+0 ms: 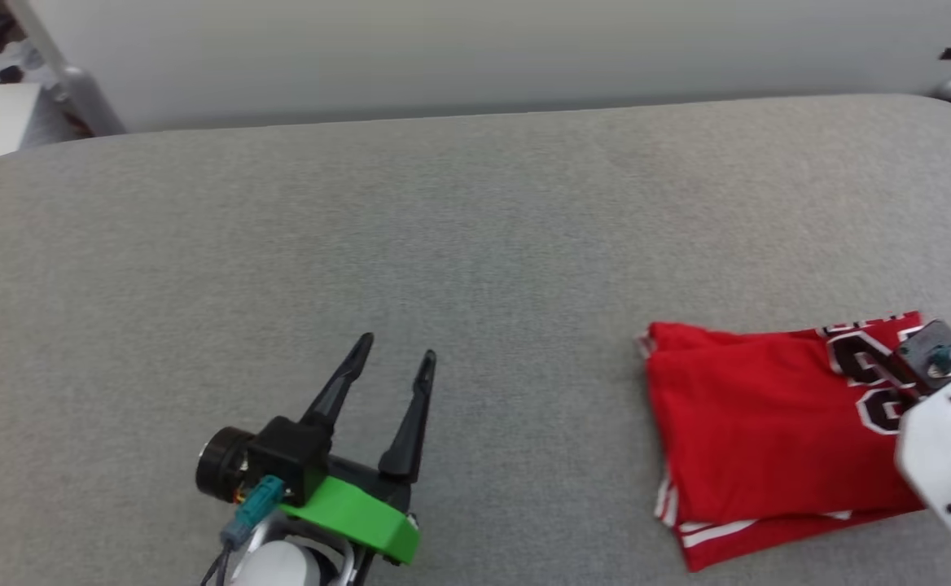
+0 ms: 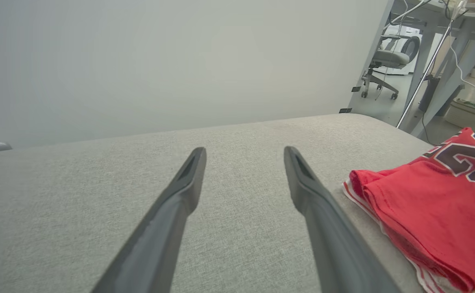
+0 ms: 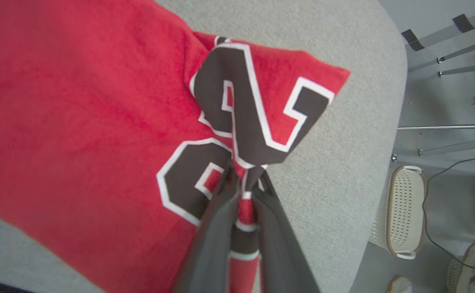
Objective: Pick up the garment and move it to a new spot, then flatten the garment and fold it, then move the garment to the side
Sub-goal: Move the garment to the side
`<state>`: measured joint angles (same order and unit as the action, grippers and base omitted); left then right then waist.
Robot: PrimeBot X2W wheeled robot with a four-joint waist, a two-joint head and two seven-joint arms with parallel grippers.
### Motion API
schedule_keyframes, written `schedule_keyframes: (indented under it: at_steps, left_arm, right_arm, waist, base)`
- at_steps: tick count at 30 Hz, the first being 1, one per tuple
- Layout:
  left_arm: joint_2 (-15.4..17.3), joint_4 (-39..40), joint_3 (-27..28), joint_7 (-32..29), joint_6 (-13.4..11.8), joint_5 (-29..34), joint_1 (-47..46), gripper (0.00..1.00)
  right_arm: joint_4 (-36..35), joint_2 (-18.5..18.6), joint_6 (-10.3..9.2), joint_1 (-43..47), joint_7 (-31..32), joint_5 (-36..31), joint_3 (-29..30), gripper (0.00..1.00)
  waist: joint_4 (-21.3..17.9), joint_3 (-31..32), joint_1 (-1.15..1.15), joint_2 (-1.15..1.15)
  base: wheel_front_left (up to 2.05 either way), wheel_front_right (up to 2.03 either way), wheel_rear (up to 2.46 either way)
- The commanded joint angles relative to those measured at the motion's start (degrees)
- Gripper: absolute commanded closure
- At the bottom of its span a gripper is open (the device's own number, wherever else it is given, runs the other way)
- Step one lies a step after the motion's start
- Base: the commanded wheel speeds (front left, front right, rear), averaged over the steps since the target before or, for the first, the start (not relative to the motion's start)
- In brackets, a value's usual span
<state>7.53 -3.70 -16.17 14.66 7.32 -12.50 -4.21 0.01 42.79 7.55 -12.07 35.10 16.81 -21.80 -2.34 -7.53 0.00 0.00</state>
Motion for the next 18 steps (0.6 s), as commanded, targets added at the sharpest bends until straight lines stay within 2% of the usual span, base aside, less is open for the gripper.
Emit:
schedule_keyframes:
  at_steps: [1,5,8,13,18]
  left_arm:
    - [0.10,0.31,-0.88,0.34,0.17,0.52,-1.45,0.00]
    - [0.50,1.14,-3.28,0.34,0.17,1.45,-4.44,0.00]
    - [1.48,1.34,-5.42,0.34,0.17,1.81,-7.37,0.00]
    - [3.46,1.70,-6.90,0.34,0.17,2.16,-11.90,0.00]
    - [5.07,3.34,-8.32,0.34,0.17,1.70,-15.98,0.00]
  right_arm:
    - [0.70,2.17,-0.06,-1.53,-1.12,-0.33,-0.71,1.00]
    - [3.24,7.13,-0.06,-4.27,-4.33,0.52,-1.28,1.00]
    - [5.81,9.44,-0.06,-6.46,-7.56,-0.66,-0.11,1.00]
    - [10.65,8.66,-0.06,-9.38,-12.72,-2.72,4.55,1.00]
    - [15.91,5.79,-0.06,-13.19,-19.17,-5.71,10.79,1.00]
  waist:
    - [-3.92,-2.84,0.00,0.00]
    - [-6.88,-7.63,0.00,0.00]
    - [-9.05,-11.76,0.00,0.00]
    - [-12.32,-17.61,0.00,0.00]
    - [-14.44,-22.65,0.00,0.00]
  base:
    - [0.00,0.00,0.00]
    - [0.00,0.00,0.00]
    - [0.00,0.00,0.00]
    - [0.00,0.00,0.00]
    - [0.00,0.00,0.00]
